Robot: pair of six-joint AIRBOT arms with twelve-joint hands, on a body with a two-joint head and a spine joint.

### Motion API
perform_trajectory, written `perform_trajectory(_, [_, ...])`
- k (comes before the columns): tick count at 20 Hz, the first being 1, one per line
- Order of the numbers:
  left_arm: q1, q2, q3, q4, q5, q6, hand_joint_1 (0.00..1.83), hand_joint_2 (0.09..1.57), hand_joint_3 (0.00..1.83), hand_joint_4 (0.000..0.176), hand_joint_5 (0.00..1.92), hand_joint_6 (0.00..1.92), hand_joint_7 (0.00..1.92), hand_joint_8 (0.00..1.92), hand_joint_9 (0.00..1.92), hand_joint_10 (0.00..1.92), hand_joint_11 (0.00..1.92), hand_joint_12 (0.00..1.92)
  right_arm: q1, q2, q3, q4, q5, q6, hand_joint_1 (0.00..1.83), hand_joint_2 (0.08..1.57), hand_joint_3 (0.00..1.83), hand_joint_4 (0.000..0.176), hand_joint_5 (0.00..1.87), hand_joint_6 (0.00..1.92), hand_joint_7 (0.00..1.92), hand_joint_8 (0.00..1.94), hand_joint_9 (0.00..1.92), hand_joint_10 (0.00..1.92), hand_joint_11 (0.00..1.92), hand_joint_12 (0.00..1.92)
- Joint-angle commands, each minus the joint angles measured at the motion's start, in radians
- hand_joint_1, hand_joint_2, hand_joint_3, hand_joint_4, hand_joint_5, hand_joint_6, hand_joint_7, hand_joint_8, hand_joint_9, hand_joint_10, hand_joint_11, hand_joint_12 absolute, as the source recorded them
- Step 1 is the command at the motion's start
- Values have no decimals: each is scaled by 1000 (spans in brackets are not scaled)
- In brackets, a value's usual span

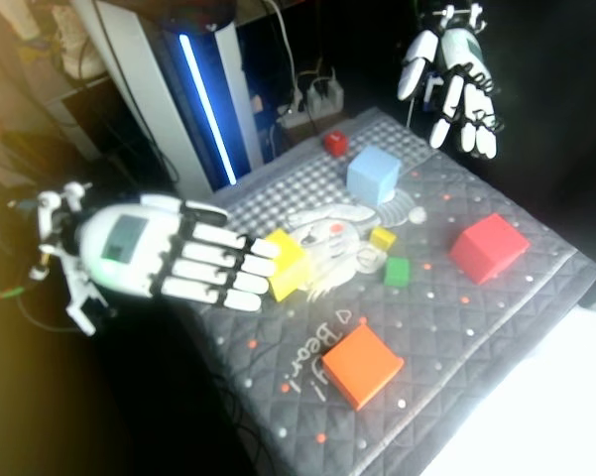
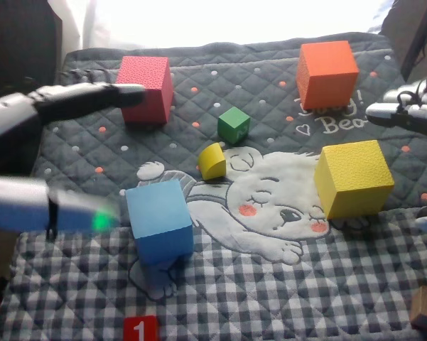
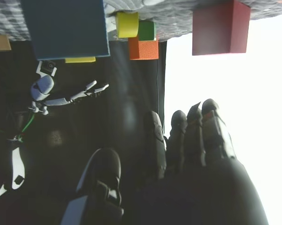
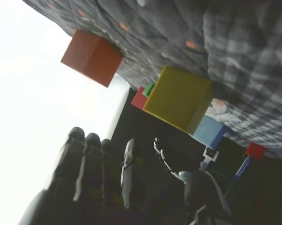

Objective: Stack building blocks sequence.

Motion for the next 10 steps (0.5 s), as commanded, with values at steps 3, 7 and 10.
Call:
perform_trajectory(3, [-131, -3, -11, 151, 18, -9, 852, 773, 0, 176, 199, 4, 118, 1, 169, 8, 0, 1006, 12, 6, 7, 28, 121, 3, 622, 1041, 5, 95, 159, 1, 297, 1, 350, 7, 217, 352])
perform_trajectory(7, [-227, -30, -8, 312, 173, -9, 760, 775, 4, 176, 195, 0, 127, 0, 213, 3, 51, 1311, 12, 6, 8, 28, 122, 3, 625, 1063, 0, 67, 178, 0, 294, 1, 326, 2, 291, 173])
perform_trajectory(10, [-248, -60, 8, 357, 260, -10, 843, 785, 0, 176, 153, 2, 163, 1, 247, 4, 138, 1265, 12, 5, 9, 27, 122, 3, 600, 1076, 3, 77, 179, 1, 315, 7, 363, 15, 334, 177])
